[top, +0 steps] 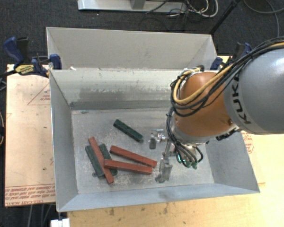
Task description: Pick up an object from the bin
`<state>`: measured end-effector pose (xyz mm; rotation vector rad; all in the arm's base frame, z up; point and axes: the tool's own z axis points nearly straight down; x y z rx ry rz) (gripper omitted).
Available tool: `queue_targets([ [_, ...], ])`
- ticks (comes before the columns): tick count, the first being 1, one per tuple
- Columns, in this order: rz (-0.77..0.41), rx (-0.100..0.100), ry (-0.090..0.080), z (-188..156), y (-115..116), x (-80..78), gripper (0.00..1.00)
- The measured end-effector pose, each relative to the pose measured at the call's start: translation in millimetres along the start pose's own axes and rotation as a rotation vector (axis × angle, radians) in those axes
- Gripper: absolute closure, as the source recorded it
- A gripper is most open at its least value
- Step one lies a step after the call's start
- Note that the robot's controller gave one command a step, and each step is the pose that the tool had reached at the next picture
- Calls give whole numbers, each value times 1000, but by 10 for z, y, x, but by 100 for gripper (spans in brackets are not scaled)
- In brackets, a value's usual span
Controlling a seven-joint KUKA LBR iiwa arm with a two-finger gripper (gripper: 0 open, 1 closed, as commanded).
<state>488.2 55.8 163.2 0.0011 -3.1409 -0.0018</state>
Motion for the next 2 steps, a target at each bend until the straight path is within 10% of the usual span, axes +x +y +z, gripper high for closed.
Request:
queue_targets([
  [1,-84,0,-6,350,176,-66,0],
  [2,-14,-1,-1,927,326,-242,100],
])
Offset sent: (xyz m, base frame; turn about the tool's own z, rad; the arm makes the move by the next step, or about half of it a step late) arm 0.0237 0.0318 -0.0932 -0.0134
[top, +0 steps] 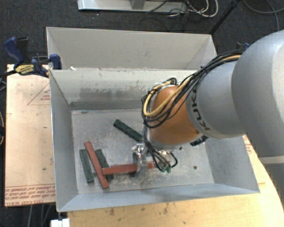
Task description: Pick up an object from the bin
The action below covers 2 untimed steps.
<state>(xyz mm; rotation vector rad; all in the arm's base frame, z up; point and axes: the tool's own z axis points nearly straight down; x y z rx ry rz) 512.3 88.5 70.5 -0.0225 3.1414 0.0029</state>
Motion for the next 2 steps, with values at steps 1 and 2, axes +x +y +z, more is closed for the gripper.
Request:
queue_targets([
  [1,1,0,0,0,-1,0,100],
  [2,2,-1,0,0,-2,0,100],
])
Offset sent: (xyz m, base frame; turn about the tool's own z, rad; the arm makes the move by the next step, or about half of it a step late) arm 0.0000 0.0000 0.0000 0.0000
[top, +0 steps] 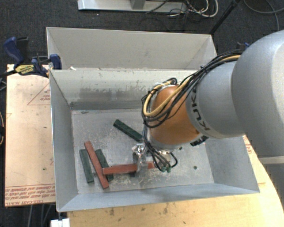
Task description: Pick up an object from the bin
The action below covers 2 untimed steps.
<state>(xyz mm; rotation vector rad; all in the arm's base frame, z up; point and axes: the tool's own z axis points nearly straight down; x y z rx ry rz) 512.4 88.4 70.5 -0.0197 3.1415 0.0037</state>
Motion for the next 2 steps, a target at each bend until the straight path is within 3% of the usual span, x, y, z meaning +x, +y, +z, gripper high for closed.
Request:
queue_targets([
  [2,0,0,0,0,0,0,100],
])
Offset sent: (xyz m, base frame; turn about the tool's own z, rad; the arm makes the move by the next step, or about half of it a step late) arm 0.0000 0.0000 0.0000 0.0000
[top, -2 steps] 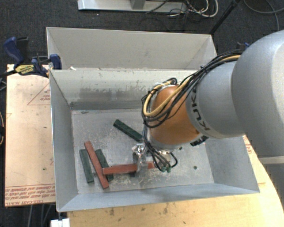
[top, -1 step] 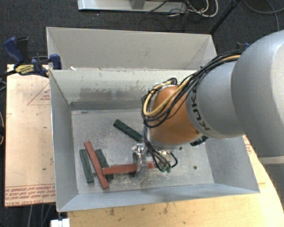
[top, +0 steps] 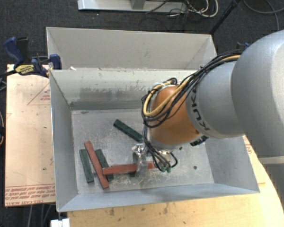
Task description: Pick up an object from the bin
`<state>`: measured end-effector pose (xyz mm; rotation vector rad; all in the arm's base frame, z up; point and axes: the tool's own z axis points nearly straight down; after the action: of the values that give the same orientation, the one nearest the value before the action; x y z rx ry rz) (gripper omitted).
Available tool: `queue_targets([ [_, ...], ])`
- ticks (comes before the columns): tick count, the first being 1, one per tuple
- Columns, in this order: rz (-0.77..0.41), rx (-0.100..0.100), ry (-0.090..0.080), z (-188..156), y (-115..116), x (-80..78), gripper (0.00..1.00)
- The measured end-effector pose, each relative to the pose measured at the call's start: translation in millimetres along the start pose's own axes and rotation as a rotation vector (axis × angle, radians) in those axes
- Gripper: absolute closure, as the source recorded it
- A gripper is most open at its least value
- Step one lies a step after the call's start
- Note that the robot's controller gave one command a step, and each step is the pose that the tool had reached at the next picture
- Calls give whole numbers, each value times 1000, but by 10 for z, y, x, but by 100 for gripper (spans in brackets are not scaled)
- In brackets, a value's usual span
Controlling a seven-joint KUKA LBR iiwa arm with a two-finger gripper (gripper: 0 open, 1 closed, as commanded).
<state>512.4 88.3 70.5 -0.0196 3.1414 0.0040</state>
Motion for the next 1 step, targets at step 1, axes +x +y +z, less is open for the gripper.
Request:
queue_targets([
  [1,-4,1,6,-20,-1,-18,100],
])
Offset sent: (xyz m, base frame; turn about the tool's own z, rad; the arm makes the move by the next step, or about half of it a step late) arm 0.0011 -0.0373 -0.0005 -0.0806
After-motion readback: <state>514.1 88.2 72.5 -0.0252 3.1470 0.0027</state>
